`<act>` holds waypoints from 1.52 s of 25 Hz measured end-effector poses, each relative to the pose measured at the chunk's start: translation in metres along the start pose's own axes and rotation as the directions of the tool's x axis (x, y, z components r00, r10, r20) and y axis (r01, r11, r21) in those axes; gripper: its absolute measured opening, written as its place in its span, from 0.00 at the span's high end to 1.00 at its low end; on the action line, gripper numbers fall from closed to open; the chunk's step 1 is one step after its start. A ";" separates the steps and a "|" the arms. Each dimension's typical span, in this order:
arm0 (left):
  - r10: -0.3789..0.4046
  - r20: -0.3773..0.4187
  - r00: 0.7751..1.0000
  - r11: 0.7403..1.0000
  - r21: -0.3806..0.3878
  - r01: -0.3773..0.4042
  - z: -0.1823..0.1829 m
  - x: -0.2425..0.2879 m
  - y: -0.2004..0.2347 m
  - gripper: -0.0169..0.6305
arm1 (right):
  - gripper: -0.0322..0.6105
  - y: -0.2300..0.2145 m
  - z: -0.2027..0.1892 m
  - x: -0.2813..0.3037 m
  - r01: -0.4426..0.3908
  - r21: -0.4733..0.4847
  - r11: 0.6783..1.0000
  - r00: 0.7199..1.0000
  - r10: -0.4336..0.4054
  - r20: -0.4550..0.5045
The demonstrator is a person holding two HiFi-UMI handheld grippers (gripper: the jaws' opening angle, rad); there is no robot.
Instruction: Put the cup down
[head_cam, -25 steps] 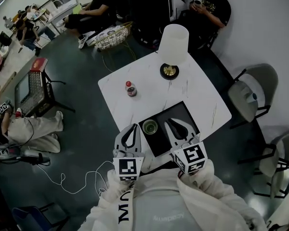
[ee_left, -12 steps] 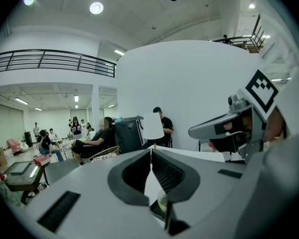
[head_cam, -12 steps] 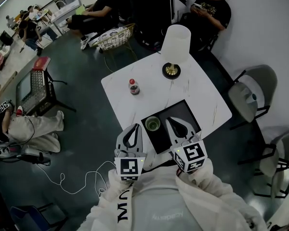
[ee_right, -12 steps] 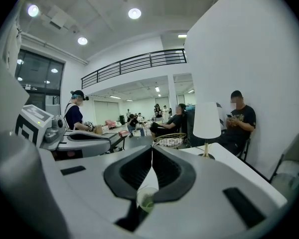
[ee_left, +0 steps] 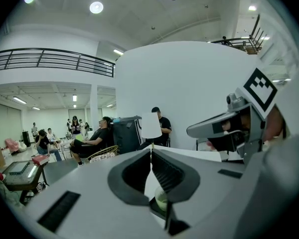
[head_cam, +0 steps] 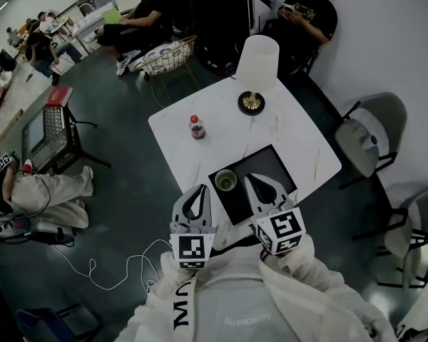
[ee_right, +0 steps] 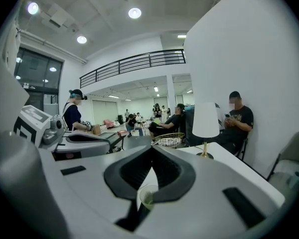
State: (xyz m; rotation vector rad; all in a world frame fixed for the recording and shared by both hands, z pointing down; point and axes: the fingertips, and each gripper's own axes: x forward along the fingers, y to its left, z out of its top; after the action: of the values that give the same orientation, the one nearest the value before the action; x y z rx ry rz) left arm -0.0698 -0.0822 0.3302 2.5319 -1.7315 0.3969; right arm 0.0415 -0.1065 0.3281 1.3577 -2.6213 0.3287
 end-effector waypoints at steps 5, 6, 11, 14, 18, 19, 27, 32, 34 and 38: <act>-0.002 0.004 1.000 1.000 0.006 0.002 0.001 -0.003 -0.002 0.95 | 0.94 0.001 -0.001 -0.005 0.007 0.003 1.000 1.000 -0.007 0.001; -0.001 0.005 1.000 1.000 0.006 0.001 0.001 -0.003 -0.003 0.95 | 0.94 0.001 -0.002 -0.006 0.008 0.002 1.000 1.000 -0.008 0.002; 0.001 0.009 1.000 1.000 0.010 -0.001 0.002 -0.006 -0.008 0.95 | 0.94 0.000 -0.001 -0.011 0.014 -0.004 1.000 1.000 -0.014 0.010; -0.001 0.009 1.000 1.000 0.015 0.001 0.002 -0.007 -0.013 0.95 | 0.94 -0.002 -0.003 -0.014 0.017 -0.002 1.000 1.000 -0.017 0.010; 0.001 0.007 1.000 1.000 0.019 -0.001 0.003 -0.007 -0.016 0.95 | 0.94 -0.002 -0.005 -0.016 0.012 0.005 1.000 1.000 -0.013 0.007; 0.000 0.006 1.000 1.000 0.019 0.000 0.003 -0.008 -0.017 0.95 | 0.94 -0.002 -0.005 -0.017 0.013 0.006 1.000 1.000 -0.013 0.007; -0.002 0.005 1.000 1.000 0.016 0.002 0.000 -0.011 -0.024 0.95 | 0.94 -0.006 -0.014 -0.024 0.023 0.019 1.000 1.000 -0.023 -0.002; 0.000 0.005 1.000 1.000 0.018 0.000 0.001 -0.014 -0.025 0.95 | 0.94 -0.005 -0.017 -0.027 0.020 0.028 0.999 1.000 -0.020 -0.014; 0.002 0.003 1.000 1.000 0.015 -0.002 0.000 -0.014 -0.025 0.95 | 0.94 -0.004 -0.017 -0.027 0.019 0.029 0.999 1.000 -0.018 -0.016; 0.003 0.000 1.000 1.000 0.011 -0.003 -0.002 -0.013 -0.026 0.95 | 0.94 -0.007 -0.020 -0.027 0.019 0.035 0.999 1.000 -0.019 -0.020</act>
State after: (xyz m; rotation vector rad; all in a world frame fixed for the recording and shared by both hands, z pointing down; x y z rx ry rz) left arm -0.0508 -0.0600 0.3318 2.5369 -1.7386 0.4085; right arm 0.0635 -0.0839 0.3410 1.3819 -2.5967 0.3854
